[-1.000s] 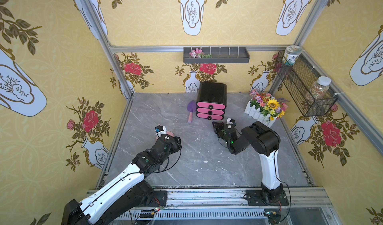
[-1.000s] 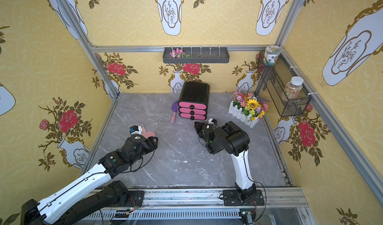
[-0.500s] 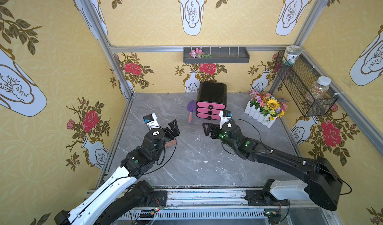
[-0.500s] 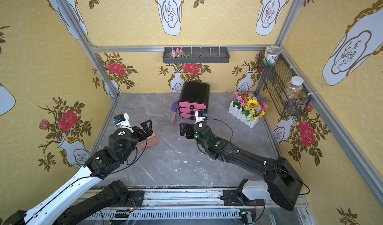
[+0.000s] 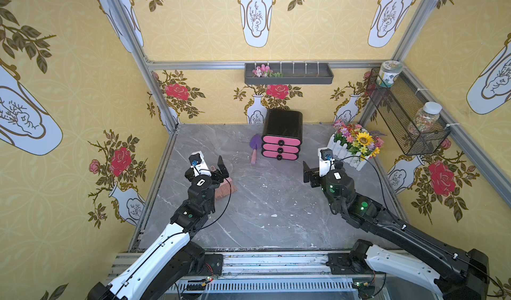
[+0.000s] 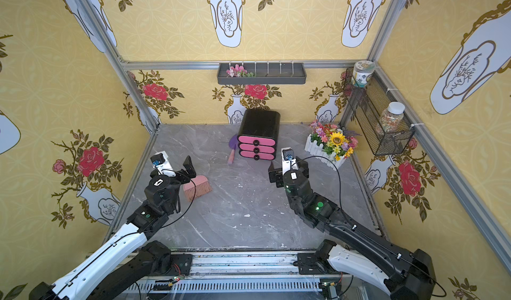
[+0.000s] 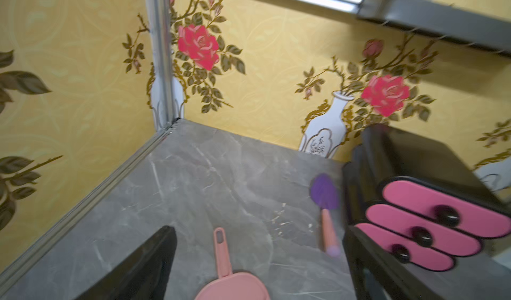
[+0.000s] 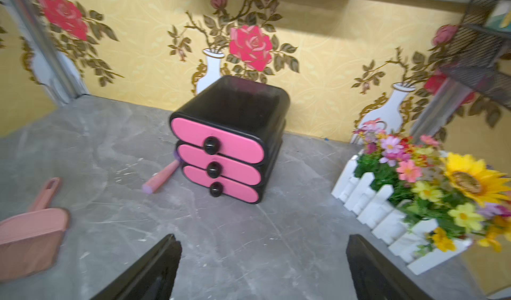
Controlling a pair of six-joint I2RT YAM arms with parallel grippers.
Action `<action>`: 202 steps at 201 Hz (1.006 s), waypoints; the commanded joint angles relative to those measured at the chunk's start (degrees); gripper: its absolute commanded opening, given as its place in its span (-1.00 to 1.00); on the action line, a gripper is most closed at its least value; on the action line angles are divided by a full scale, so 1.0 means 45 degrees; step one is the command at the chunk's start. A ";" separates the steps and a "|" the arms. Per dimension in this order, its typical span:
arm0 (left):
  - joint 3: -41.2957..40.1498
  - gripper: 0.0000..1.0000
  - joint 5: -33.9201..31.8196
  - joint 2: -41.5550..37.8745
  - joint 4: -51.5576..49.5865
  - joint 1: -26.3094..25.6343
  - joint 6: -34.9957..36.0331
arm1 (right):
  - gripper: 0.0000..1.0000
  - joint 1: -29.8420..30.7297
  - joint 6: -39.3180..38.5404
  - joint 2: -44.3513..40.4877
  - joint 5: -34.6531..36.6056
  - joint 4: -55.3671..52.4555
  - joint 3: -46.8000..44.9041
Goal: Put the binder clips in the drawer according to color
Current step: Reset both arms
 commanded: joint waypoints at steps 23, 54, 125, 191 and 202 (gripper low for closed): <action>-0.2818 1.00 -0.0066 0.1601 0.4698 0.2148 0.1215 | 0.95 -0.4624 0.0271 -0.1647 -0.2461 0.2587 -0.3722; -0.4319 1.00 0.0651 0.2943 0.7751 0.2822 0.1493 | 0.95 -0.6852 0.0630 -0.1436 -0.3107 0.5302 -0.6185; -0.5442 0.99 0.3930 0.5986 1.2895 0.4825 0.0817 | 0.95 -0.8968 0.0404 0.5906 -0.5924 1.5135 -0.8368; -0.4659 1.00 0.4174 0.7442 1.2928 0.4861 0.1063 | 0.95 -0.8948 -0.0342 0.6845 -0.7424 1.0569 -0.5525; -0.4612 1.00 0.4290 0.7477 1.2932 0.4937 0.1015 | 0.95 -0.8948 -0.0331 0.7049 -0.7513 1.1200 -0.5555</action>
